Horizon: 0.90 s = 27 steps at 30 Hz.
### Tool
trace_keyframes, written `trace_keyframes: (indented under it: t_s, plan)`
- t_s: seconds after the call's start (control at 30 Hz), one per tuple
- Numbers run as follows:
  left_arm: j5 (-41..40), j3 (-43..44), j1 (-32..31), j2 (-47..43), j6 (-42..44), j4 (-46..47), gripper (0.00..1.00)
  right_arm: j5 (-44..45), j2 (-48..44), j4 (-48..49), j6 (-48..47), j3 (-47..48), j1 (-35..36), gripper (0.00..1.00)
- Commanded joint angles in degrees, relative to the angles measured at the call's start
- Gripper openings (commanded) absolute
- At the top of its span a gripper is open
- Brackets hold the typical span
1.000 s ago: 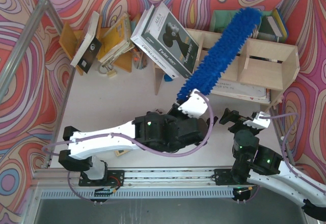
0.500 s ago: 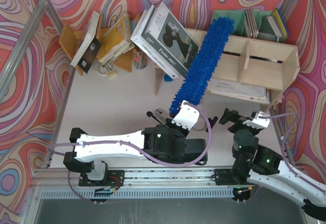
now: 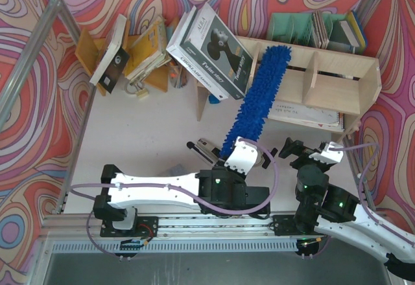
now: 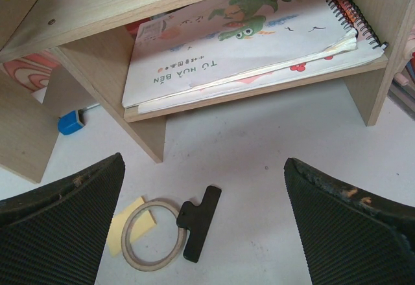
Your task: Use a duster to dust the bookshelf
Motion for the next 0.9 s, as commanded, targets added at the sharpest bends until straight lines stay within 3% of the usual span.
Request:
trace_keyframes:
  t_s: [0.0,0.27,0.67,0.87]
  plan:
    - [-0.2,1.5,0.3,2.8,-4.2,-3.1,0.0,1.6,-0.6,-0.4,1.2,0.0,0.0,0.99]
    - [3.7,-1.6,0.5,3.9,-6.9,-1.5,0.0,1.3,-1.4,-0.4,1.2,-0.1,0.0,0.99]
    - [-0.8,12.5,-0.5,6.1,-8.7,-13.3,0.0,0.9,-1.1,-0.1,1.0,-0.1,-0.1,0.99]
    - [-0.8,11.3,-0.8,5.2,-10.5,-14.3,0.0,1.0,-1.4,-0.2,1.1,-0.2,-0.1,0.99]
